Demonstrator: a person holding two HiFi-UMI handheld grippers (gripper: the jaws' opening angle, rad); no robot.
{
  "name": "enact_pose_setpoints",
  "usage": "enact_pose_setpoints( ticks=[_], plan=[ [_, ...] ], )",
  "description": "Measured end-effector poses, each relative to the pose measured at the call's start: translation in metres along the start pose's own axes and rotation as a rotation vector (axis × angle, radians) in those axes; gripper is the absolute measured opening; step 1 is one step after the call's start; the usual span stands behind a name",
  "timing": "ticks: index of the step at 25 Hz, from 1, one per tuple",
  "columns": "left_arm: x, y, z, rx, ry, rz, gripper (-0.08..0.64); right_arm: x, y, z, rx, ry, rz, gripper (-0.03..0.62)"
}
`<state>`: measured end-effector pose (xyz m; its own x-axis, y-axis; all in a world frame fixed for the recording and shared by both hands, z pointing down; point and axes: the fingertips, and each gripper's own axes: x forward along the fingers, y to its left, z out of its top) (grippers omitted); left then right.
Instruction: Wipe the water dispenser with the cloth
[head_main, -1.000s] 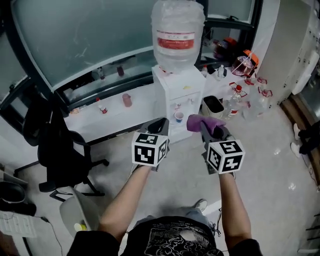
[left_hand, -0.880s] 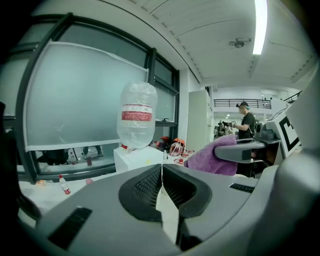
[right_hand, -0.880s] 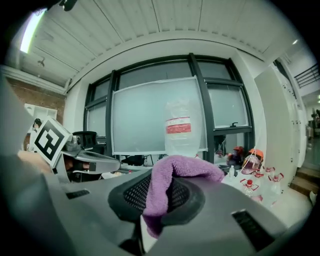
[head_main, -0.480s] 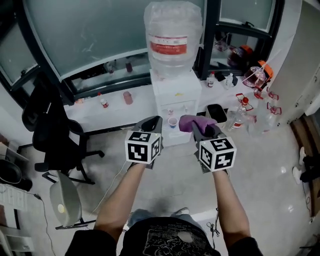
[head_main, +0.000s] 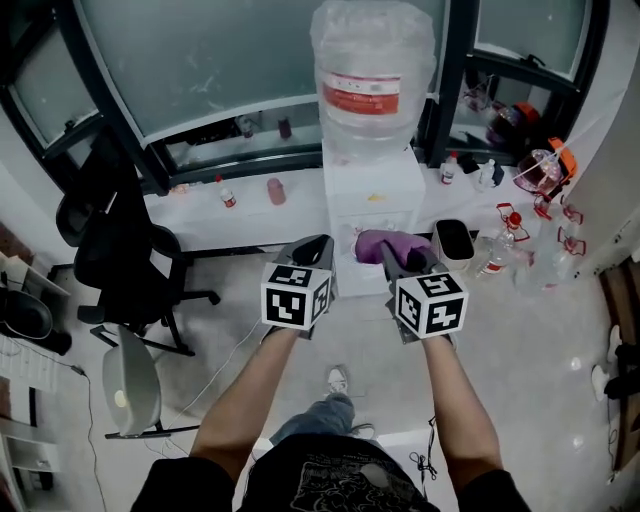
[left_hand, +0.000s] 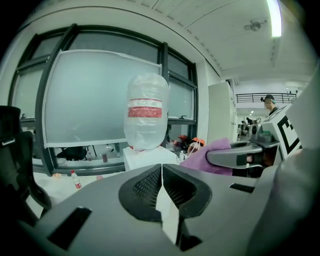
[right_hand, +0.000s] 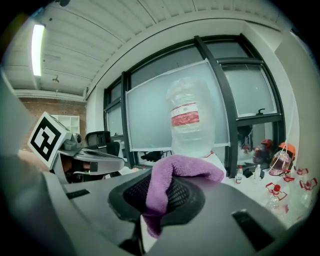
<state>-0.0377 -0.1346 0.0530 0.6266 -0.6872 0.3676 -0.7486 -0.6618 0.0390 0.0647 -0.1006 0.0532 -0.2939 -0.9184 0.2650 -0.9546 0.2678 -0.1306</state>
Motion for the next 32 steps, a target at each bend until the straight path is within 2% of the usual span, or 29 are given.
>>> enact_pose_setpoints(
  ticks=[8,17,19,25,32],
  plan=[
    [0.058,0.045,-0.004,-0.035,0.0,0.029,0.029,0.09,-0.019,-0.008,0.018,0.045,0.058,0.041],
    [0.124,0.099,-0.023,-0.076,0.036,0.049,0.029,0.199,-0.022,-0.053,0.094,0.141,0.134,0.041],
    [0.134,0.104,-0.026,-0.066,0.047,0.045,0.029,0.216,-0.024,-0.06,0.104,0.157,0.138,0.04],
    [0.152,0.117,-0.036,-0.06,0.076,0.028,0.029,0.257,-0.029,-0.073,0.21,0.168,0.131,0.04],
    [0.176,0.12,-0.045,-0.063,0.087,0.006,0.029,0.272,-0.046,-0.08,0.253,0.162,0.117,0.04]
  ],
)
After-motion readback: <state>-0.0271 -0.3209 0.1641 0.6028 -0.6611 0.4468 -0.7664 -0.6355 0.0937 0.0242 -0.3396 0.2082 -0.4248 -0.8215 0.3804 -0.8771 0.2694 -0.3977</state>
